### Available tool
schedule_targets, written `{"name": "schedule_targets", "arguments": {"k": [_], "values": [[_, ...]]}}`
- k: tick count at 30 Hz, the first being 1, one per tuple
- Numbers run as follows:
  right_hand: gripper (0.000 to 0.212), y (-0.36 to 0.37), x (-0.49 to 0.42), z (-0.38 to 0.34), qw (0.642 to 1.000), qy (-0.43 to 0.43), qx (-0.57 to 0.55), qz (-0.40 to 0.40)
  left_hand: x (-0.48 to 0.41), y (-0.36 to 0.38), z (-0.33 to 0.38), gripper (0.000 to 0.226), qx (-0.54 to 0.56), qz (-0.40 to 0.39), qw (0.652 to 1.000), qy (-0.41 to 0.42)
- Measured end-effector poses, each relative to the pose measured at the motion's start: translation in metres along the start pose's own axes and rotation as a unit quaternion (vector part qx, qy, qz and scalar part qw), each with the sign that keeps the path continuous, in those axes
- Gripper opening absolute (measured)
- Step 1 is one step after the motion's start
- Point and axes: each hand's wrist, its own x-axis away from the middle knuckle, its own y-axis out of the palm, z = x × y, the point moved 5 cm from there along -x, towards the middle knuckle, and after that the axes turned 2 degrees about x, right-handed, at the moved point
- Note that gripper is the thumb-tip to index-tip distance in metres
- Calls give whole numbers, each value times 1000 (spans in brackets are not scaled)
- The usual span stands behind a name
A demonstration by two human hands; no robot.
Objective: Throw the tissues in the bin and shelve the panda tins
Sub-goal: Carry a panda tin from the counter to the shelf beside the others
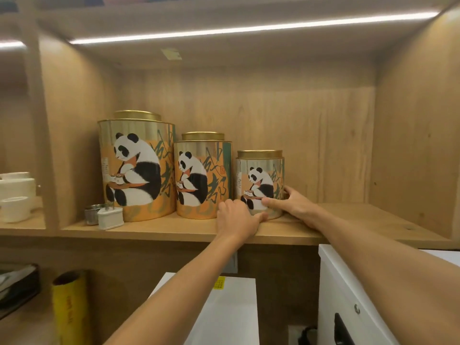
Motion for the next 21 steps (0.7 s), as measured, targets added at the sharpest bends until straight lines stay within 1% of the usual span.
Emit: {"name": "schedule_targets", "arguments": {"k": [3,4,9,11,13,16,21], "values": [[103,1,-2,2,1000,-21,15,16,1,1,-1,67,5,-3,1000,-9],[103,1,-2,4,999,-23,20,26,2,1,-1,66,7,-4,1000,-12],[118,-3,2,5,996,-10,68,62,3,-2,0,65,10,-13,1000,-10],[112,-1,4,3,995,-17,82,62,4,-3,1,65,11,-13,1000,-11],[101,3,4,0,994,-24,94,46,5,-4,1,64,12,-11,1000,-12],[91,4,6,-3,995,-33,94,28,4,-3,2,64,13,-10,1000,-14],[90,3,7,-4,993,-43,97,40,2,-1,1,63,5,-11,1000,-25]]}}
